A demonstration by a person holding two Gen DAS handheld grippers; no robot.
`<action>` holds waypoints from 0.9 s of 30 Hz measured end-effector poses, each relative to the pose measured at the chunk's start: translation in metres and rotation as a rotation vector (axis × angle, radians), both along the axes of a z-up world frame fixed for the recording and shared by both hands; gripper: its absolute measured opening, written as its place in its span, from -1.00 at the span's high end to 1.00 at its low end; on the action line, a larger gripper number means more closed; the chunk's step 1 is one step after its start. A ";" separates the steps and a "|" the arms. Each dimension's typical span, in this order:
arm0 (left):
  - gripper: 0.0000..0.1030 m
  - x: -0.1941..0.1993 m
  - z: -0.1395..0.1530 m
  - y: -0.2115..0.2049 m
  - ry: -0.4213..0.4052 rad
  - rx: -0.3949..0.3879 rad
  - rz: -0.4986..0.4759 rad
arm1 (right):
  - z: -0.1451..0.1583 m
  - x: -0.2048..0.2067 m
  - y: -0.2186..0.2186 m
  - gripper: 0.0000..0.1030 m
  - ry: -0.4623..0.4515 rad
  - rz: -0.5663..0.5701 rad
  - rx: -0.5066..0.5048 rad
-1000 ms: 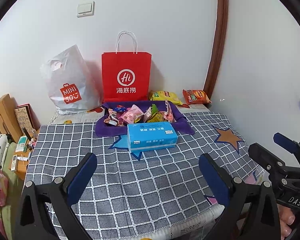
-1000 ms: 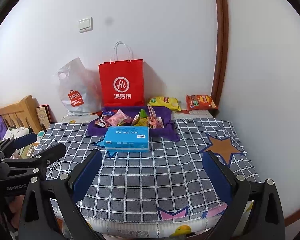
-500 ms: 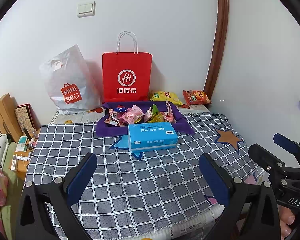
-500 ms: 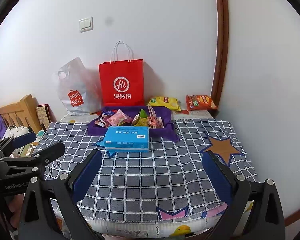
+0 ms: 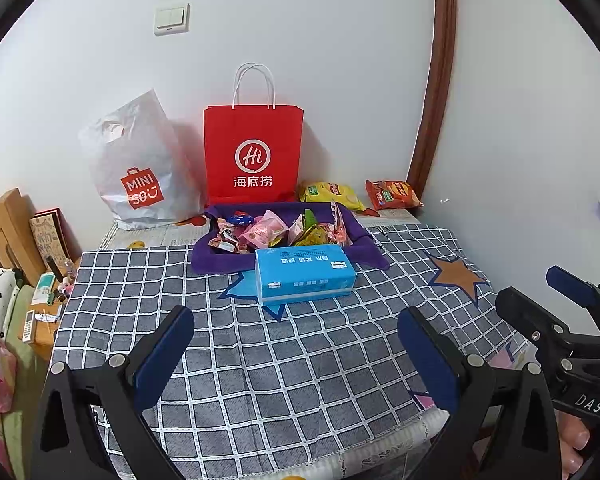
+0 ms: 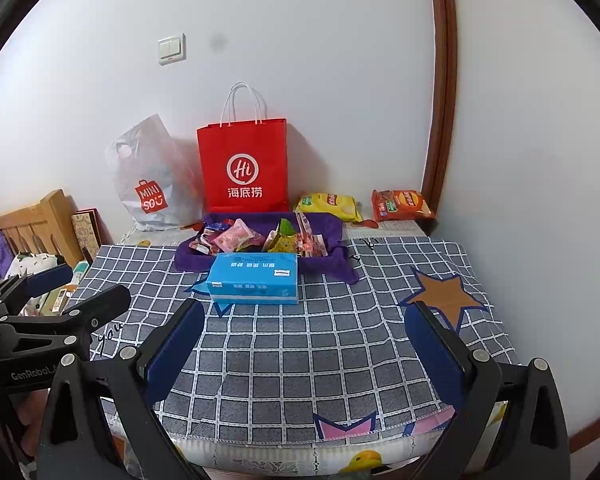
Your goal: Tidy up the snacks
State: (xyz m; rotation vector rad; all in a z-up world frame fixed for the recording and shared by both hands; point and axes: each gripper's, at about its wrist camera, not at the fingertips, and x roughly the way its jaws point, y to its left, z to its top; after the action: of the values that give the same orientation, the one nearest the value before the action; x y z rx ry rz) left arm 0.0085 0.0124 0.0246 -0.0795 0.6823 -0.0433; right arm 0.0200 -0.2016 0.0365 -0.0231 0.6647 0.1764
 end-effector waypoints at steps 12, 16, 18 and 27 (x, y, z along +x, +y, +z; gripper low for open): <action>-0.99 0.000 0.001 -0.001 -0.001 0.002 -0.002 | -0.002 0.001 -0.003 -0.92 0.002 -0.004 0.003; -0.99 0.000 0.001 -0.002 -0.002 0.002 -0.001 | -0.002 0.000 -0.003 -0.92 0.004 -0.003 0.003; -0.99 0.000 0.001 -0.001 -0.002 0.000 -0.002 | -0.002 0.000 -0.004 -0.92 0.004 -0.005 0.002; -0.99 0.000 0.002 -0.001 -0.005 -0.007 -0.005 | -0.002 -0.001 -0.002 -0.92 0.001 0.000 -0.004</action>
State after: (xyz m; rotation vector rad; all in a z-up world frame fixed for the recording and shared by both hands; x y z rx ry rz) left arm 0.0081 0.0114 0.0264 -0.0842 0.6774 -0.0502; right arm 0.0195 -0.2033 0.0347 -0.0272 0.6656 0.1746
